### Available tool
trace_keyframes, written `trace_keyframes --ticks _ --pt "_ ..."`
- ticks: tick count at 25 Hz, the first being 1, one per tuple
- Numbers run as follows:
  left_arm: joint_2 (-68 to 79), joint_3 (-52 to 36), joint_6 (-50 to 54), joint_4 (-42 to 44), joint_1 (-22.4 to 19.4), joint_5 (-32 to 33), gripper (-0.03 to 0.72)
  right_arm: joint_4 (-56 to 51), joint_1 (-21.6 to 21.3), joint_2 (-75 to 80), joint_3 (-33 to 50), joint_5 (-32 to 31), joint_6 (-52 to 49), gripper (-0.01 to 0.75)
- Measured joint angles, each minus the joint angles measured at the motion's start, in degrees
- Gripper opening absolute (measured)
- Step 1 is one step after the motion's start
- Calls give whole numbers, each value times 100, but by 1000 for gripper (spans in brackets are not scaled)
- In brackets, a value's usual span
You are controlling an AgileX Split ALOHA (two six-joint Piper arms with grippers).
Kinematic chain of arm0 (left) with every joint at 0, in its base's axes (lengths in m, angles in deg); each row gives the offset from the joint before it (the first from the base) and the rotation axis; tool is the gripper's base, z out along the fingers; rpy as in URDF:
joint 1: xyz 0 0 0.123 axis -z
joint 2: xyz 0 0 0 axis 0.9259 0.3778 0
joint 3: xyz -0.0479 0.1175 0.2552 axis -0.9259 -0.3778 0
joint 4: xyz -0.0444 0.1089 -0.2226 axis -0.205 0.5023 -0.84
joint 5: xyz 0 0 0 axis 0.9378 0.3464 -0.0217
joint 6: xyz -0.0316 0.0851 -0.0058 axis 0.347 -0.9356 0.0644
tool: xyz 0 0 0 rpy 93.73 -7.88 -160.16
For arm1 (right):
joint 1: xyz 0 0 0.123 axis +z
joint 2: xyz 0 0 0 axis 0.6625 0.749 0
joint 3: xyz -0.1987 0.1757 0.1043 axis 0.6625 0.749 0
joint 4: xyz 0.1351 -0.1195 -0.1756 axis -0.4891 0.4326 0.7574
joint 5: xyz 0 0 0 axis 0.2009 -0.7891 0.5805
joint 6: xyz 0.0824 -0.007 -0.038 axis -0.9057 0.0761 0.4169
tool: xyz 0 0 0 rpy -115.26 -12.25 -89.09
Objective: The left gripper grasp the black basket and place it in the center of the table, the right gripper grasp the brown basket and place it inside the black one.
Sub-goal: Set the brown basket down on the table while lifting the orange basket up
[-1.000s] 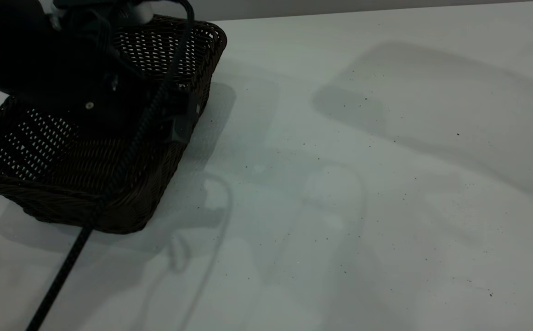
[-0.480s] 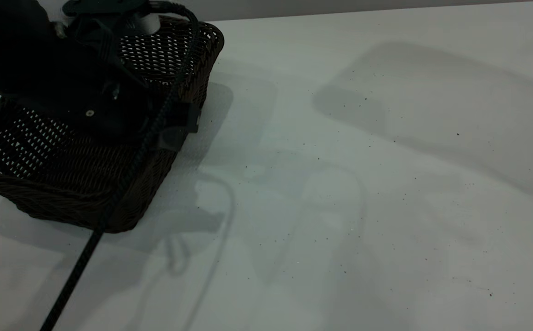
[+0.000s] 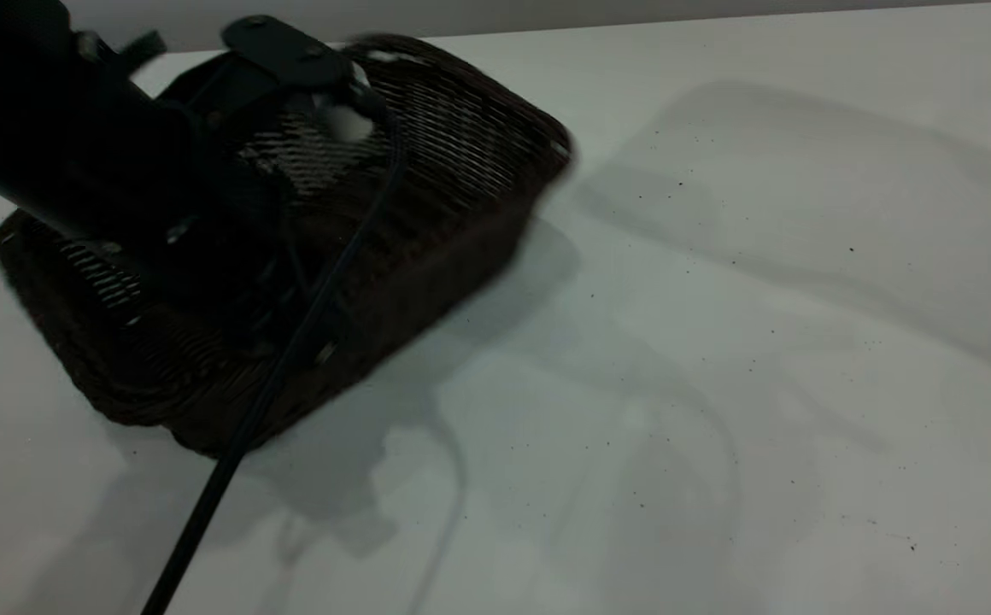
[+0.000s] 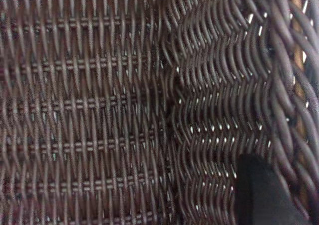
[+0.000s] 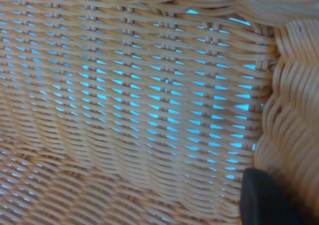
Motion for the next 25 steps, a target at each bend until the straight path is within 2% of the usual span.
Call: trace_keyframes --ticks 3,8,16,22,25 --pt "-69 -5 -977 0 5 532 145 -112 0 0 4 0 75 115" --pt "-73 -5 -2184 -36 5 821 142 -159 0 0 4 114 229 115" --pt "-73 -10 -2347 287 5 882 140 -153 0 0 4 253 294 115" --pt "-76 -10 -2347 860 0 1532 140 -153 0 0 4 253 311 115" --pt "-76 -10 -2347 1007 0 1640 140 -153 0 0 4 253 314 115"
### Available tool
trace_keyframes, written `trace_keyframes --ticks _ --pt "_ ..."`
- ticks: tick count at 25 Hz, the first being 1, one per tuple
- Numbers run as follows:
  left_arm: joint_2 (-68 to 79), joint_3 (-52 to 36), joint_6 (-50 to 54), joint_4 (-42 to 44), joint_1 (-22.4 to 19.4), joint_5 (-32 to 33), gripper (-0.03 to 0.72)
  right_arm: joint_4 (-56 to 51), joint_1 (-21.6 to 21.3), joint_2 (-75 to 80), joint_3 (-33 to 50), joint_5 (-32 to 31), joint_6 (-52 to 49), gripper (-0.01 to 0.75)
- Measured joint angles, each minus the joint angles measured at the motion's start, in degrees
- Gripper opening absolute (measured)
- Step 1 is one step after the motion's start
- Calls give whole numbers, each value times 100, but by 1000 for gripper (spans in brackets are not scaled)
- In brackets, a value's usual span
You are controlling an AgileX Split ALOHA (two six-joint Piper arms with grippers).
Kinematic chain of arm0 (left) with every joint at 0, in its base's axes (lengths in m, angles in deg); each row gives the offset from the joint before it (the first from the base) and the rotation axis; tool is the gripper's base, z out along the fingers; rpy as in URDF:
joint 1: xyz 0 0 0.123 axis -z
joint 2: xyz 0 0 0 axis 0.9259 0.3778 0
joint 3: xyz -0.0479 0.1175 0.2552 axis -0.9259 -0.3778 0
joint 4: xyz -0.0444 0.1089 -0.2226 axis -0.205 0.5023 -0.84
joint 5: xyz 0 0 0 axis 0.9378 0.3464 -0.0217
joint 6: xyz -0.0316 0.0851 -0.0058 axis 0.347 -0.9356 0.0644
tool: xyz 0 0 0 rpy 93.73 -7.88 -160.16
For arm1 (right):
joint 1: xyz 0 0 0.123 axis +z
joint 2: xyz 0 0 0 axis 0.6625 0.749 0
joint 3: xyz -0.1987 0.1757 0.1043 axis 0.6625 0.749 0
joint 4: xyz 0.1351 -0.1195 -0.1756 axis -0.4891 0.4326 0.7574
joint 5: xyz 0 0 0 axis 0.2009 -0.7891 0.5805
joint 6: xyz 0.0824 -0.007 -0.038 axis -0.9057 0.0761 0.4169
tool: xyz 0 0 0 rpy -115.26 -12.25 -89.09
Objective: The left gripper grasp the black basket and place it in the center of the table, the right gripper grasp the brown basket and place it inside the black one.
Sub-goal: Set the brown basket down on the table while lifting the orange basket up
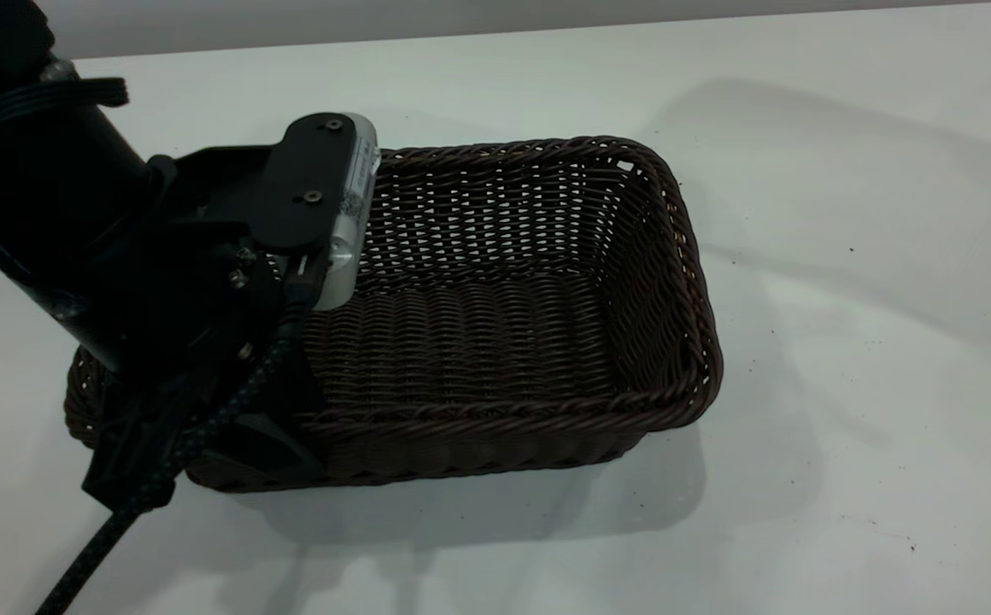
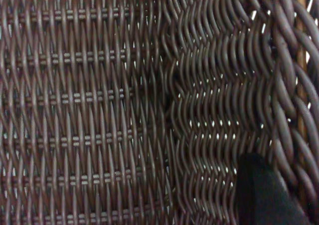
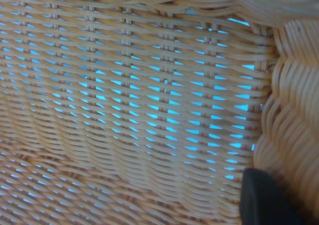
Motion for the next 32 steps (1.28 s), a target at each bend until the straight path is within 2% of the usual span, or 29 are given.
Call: trace_keyframes --ticks 15,18,27,32 --pt "21 0 0 -52 0 -78 148 0 0 0 0 -11 0 115" --pt "21 0 10 -87 0 -89 205 -26 0 0 0 -30 0 115" --pt "-159 0 10 -972 0 -441 499 -44 0 0 0 -64 0 115" --pt "-392 0 10 -965 0 -498 541 -44 0 0 0 -64 0 115"
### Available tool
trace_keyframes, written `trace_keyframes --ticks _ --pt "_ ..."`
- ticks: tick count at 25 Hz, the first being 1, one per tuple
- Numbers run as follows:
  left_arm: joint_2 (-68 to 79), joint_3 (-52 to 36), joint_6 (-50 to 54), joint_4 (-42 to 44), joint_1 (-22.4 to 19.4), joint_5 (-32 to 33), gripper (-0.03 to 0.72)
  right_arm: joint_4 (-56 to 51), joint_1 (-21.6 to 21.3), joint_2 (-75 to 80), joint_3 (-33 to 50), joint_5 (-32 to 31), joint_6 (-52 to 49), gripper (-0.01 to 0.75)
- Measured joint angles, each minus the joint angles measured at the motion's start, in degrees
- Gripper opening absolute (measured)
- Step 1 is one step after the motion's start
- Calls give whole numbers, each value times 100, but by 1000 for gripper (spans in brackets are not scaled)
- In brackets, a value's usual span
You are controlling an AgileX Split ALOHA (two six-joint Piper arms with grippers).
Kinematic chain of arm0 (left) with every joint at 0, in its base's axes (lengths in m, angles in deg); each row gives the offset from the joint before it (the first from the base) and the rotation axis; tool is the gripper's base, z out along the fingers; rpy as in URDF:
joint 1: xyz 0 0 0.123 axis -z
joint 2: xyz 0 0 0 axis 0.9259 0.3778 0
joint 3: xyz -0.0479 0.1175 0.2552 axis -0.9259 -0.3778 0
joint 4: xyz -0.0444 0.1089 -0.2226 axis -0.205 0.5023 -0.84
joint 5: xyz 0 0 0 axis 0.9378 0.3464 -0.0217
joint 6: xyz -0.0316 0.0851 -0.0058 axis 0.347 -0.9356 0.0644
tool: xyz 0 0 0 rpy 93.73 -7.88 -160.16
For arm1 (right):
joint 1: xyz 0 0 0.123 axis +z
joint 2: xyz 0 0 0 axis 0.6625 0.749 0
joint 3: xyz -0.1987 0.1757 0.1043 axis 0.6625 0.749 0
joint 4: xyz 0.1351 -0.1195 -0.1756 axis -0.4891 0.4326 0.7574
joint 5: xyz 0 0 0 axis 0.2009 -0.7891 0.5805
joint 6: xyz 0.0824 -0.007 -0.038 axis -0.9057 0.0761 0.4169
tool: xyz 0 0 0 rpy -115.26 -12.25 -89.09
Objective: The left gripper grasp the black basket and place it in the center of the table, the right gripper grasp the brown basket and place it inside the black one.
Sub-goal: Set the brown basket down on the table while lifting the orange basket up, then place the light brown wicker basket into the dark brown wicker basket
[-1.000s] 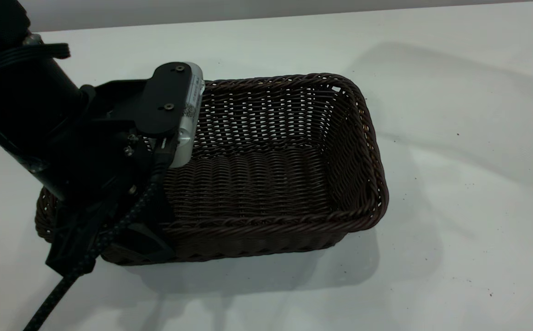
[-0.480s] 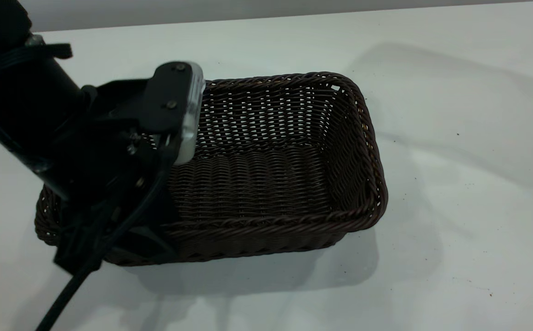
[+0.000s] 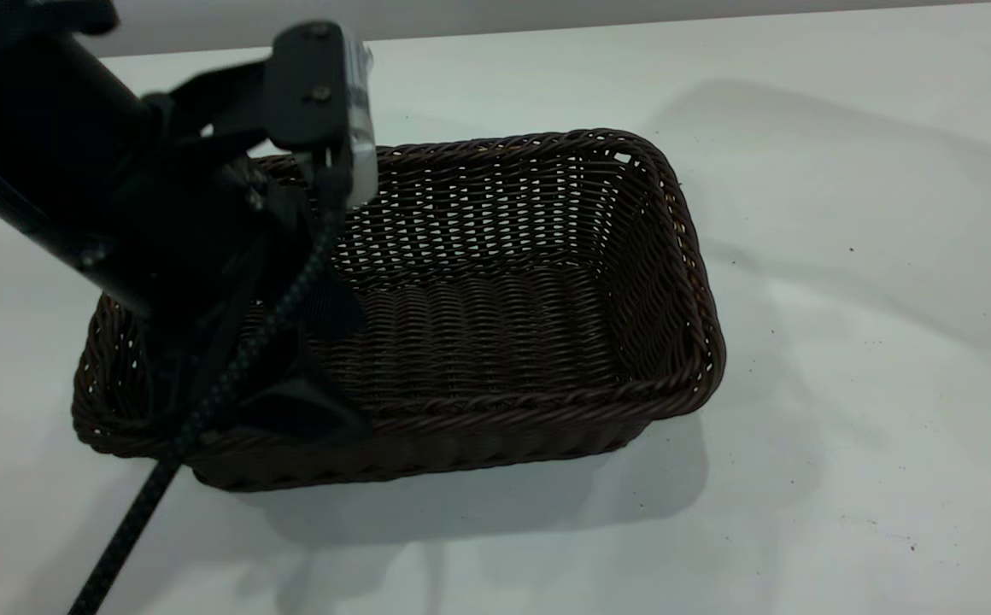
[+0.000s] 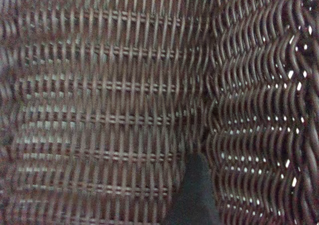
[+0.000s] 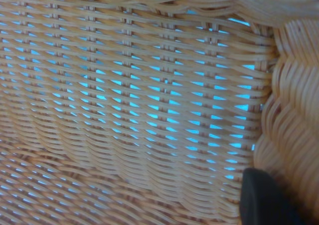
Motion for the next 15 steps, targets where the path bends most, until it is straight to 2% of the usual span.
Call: trace_keyframes --ticks 8,15 --pt "-724 23 0 6 -5 427 542 -13 59 185 0 -165 -12 115" --pt "-2193 61 0 -516 -5 263 542 87 909 735 -17 -290 -11 115"
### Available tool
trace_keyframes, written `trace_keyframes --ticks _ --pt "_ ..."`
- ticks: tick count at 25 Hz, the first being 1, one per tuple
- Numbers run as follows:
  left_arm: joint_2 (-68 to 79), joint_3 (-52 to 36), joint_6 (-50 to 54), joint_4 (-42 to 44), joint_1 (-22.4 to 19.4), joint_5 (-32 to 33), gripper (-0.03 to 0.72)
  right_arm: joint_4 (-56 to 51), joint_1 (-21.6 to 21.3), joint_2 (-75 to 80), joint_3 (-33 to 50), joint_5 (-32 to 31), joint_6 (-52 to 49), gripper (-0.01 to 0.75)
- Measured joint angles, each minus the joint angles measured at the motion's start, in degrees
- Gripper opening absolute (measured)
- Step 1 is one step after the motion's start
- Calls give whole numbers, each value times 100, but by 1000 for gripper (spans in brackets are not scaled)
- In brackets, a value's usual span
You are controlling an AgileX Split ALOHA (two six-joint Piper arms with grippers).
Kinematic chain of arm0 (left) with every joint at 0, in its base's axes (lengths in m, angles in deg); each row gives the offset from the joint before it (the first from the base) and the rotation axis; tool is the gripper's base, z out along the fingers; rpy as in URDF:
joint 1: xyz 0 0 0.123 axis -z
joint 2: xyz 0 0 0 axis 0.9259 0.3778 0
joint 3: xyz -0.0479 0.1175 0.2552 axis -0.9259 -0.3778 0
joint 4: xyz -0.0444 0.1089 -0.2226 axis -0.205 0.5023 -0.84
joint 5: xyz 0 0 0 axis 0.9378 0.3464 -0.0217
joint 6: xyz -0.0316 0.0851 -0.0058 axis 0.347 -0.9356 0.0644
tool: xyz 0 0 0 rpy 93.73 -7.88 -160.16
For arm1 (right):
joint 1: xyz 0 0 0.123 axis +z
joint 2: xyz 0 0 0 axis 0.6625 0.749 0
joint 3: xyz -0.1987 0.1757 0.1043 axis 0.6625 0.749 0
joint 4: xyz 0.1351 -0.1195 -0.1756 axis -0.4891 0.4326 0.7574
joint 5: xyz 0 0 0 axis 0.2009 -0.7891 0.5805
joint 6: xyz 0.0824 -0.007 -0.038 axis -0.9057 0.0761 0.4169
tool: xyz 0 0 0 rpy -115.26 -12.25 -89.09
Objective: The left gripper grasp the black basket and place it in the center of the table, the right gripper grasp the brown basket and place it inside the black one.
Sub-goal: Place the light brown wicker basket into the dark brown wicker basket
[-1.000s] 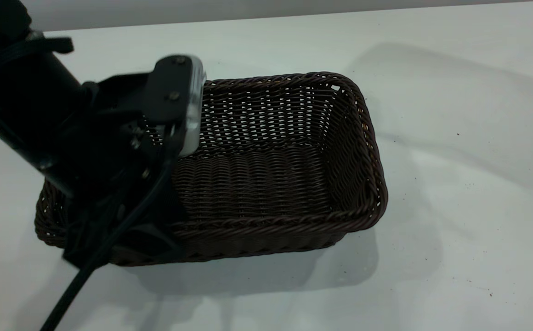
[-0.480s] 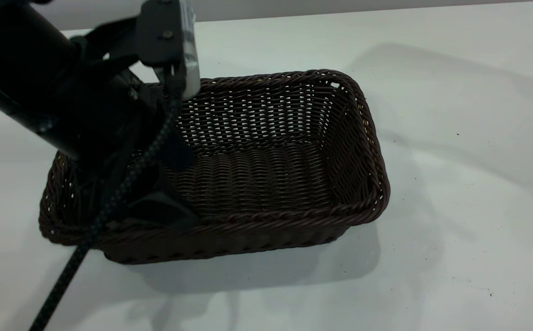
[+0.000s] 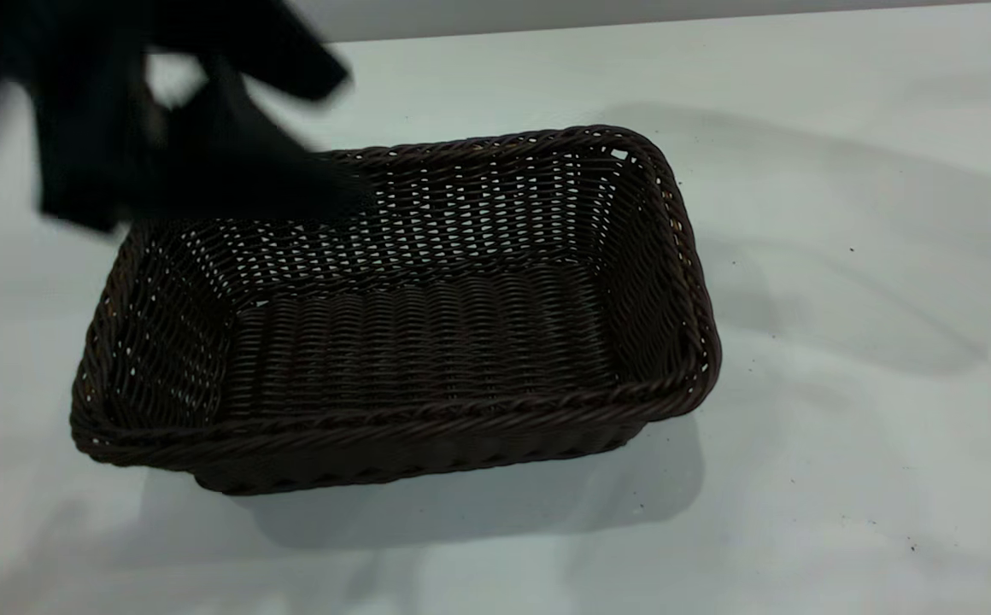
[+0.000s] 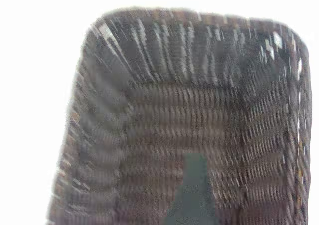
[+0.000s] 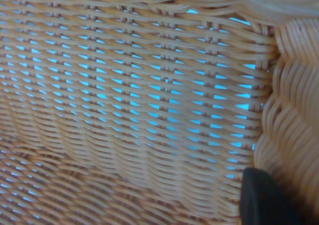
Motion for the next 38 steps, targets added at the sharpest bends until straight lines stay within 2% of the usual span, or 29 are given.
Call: trace_keyframes --ticks 7,14,20,24,38 --pt "-1700 0 -5 -427 5 -370 542 185 1003 764 -528 -413 -175 115" --pt "-3137 -5 -5 -432 5 -1334 542 199 1926 1659 -1396 -942 -324 115" --pt "-3499 -5 -5 -439 5 -1970 542 537 2646 2227 -1475 -1005 -469 115" --pt "-3489 -5 -5 -439 5 -2085 542 489 2817 2461 -1475 -860 -563 115" --pt "-3489 -5 -5 -422 5 -2170 542 552 2926 2988 -1471 -785 -532 115"
